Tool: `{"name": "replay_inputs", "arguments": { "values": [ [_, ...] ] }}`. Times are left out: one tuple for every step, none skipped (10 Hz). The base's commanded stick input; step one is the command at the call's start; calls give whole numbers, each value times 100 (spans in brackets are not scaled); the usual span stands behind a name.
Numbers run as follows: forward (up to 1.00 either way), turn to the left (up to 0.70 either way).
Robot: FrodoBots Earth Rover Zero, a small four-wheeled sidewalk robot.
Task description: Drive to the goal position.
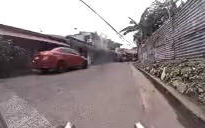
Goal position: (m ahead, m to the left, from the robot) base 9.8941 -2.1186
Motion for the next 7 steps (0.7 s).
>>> {"name": "replay_inputs", "arguments": {
  "values": [
    [70,0],
    [70,0],
    [70,0],
    [70,0],
    [70,0],
    [70,-7],
    [70,-12]
  ]
}}
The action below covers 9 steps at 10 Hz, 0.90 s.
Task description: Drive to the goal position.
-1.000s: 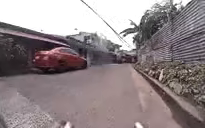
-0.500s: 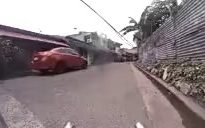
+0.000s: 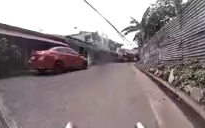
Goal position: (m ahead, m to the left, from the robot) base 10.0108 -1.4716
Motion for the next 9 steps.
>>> {"name": "replay_inputs", "arguments": {
  "values": [
    [70,-14],
    [70,-14],
    [70,-14],
    [70,-14],
    [70,-14],
    [70,-14],
    [70,-14],
    [70,-14],
    [70,-14]
  ]
}}
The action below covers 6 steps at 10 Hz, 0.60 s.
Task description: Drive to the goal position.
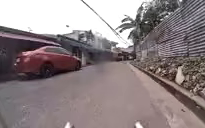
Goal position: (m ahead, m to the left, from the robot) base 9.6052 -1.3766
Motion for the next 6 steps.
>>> {"name": "replay_inputs", "arguments": {
  "values": [
    [70,-14],
    [70,0],
    [70,0],
    [70,0],
    [70,-1],
    [70,-3]
  ]
}}
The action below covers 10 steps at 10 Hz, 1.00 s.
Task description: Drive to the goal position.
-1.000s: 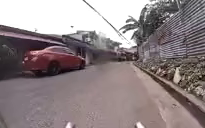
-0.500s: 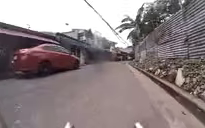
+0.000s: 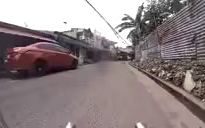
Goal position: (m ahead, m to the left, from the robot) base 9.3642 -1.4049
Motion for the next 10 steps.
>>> {"name": "replay_inputs", "arguments": {
  "values": [
    [70,-14],
    [70,-14],
    [70,-14],
    [70,-14],
    [70,-14],
    [70,-14],
    [70,-14],
    [70,-14],
    [70,-14],
    [70,-14]
  ]
}}
